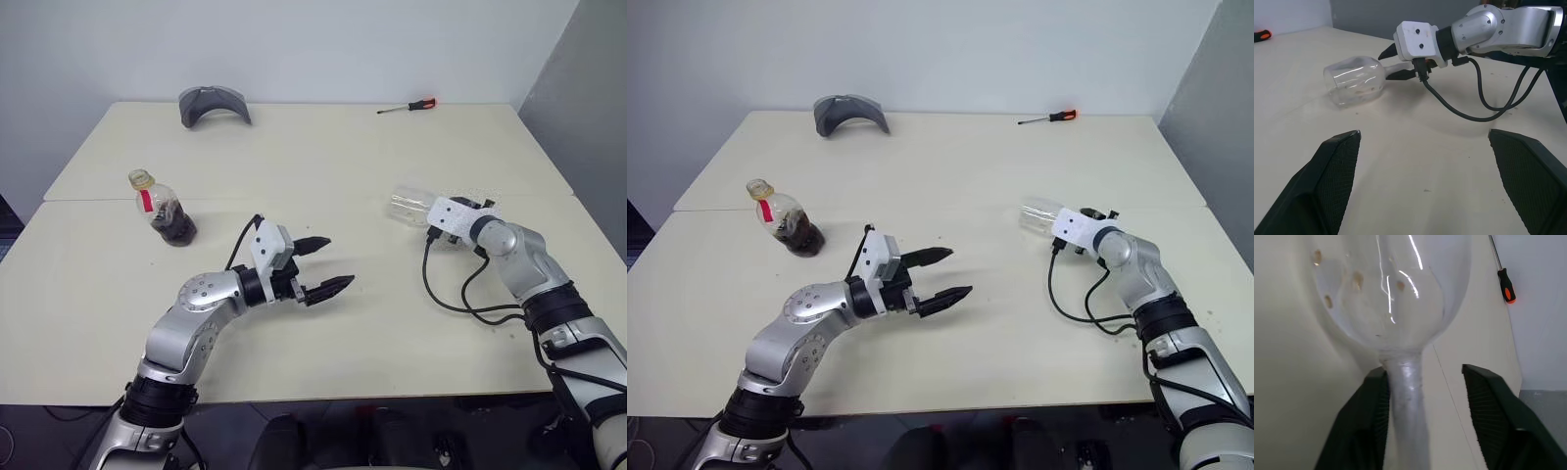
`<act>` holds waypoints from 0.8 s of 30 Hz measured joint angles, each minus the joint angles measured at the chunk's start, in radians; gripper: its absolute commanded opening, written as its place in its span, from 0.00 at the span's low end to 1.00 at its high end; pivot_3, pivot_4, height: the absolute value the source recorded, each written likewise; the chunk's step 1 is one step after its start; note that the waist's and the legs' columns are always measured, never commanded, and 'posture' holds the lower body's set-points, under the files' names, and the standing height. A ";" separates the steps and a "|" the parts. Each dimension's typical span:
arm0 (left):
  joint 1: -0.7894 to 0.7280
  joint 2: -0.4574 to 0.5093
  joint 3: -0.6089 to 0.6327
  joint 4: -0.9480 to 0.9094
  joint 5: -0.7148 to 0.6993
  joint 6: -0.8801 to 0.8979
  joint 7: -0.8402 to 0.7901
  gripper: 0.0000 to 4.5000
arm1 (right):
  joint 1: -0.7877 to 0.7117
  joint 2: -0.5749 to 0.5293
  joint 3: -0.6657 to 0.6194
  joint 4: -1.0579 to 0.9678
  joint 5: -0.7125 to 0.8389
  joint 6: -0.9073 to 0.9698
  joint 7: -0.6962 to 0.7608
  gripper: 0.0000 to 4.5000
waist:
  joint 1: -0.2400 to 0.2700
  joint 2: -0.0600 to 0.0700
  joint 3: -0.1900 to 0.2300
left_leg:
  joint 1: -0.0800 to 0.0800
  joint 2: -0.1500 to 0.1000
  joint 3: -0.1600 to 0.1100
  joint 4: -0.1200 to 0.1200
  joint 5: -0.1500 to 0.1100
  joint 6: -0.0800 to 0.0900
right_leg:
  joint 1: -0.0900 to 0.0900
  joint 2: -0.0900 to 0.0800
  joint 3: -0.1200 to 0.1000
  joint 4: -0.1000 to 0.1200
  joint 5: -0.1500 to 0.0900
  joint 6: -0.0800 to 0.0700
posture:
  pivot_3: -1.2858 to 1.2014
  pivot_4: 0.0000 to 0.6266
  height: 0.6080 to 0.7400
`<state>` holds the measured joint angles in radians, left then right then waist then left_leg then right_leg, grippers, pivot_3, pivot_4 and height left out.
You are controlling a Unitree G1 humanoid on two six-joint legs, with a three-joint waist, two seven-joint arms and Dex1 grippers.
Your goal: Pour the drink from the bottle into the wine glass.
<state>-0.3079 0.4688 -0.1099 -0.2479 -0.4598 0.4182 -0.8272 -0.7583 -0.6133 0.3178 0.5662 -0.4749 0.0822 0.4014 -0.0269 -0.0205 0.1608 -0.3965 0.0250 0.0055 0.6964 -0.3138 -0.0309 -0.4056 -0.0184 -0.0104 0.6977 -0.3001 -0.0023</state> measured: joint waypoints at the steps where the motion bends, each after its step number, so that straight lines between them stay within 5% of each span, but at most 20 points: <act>1: -0.002 0.000 0.000 0.000 0.000 0.002 0.003 1.00 | 0.000 0.000 0.000 -0.002 -0.005 -0.003 0.003 0.17 | 0.000 0.000 0.000 | 0.000 0.000 0.000 0.000 0.000 0.000 | 0.000 0.000 0.000 0.000 0.000 0.000 | 0.52 0.24 1.00; 3: -0.004 0.000 0.000 0.000 0.000 0.003 0.004 1.00 | 0.000 0.000 0.004 -0.005 -0.015 -0.007 0.010 0.04 | 0.000 0.000 0.000 | 0.000 0.000 0.000 0.000 0.000 0.000 | 0.000 0.000 0.000 0.000 0.000 0.000 | 0.52 0.24 1.00; 12: 0.044 0.029 0.002 -0.062 -0.010 0.029 0.004 1.00 | 0.002 0.026 0.013 -0.055 -0.019 -0.034 0.009 0.04 | -0.003 0.000 0.000 | 0.000 0.000 0.000 0.000 0.000 0.000 | 0.000 0.000 0.000 0.000 0.000 0.000 | 0.52 0.24 1.00; 24: 0.164 0.058 0.113 -0.213 -0.083 0.145 0.087 1.00 | -0.143 0.554 -0.343 0.047 0.581 0.034 0.035 0.04 | 0.001 0.002 0.001 | 0.000 0.001 0.000 0.000 0.000 0.000 | 0.000 -0.001 -0.001 0.000 0.000 0.000 | 0.52 0.24 1.00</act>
<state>-0.1442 0.5266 0.0027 -0.4608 -0.5431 0.5636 -0.7407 -0.9012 -0.0589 -0.0253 0.6135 0.1059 0.1163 0.4362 -0.0259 -0.0189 0.1617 -0.3967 0.0260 0.0055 0.6965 -0.3137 -0.0311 -0.4059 -0.0190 -0.0115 0.6982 -0.2999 -0.0023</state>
